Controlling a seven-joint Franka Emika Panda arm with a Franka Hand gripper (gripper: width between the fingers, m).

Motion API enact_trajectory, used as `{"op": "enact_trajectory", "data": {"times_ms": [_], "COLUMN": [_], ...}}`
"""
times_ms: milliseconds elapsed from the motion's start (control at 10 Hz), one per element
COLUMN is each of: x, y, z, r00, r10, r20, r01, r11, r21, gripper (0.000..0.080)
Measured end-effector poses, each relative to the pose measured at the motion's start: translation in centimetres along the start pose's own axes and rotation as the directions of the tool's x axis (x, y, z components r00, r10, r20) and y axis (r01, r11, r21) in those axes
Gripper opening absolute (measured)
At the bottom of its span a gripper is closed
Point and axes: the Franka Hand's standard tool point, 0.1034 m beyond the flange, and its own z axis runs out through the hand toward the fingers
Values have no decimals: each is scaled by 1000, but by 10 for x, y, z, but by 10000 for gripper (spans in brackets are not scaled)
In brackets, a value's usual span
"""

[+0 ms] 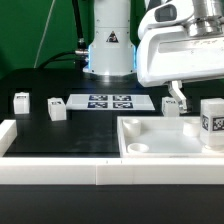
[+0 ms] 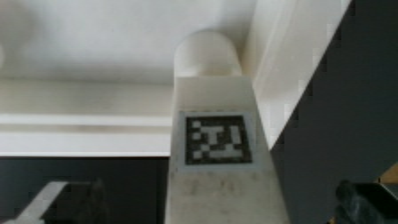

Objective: Assemble one leg

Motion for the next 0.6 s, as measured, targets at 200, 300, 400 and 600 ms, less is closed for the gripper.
{"op": "enact_trajectory", "data": {"times_ms": [200, 300, 400, 600], "x": [-3, 1, 0, 11], "y": [0, 3, 2, 7], "z": [1, 2, 2, 5], "r00": [982, 969, 937, 921], "r10": [9, 18, 26, 32], "r20": [186, 246, 348, 389], "r01": [-13, -25, -40, -50], "r11": [1000, 999, 999, 998], "r21": [20, 24, 33, 36], "gripper": [649, 649, 649, 649]}}
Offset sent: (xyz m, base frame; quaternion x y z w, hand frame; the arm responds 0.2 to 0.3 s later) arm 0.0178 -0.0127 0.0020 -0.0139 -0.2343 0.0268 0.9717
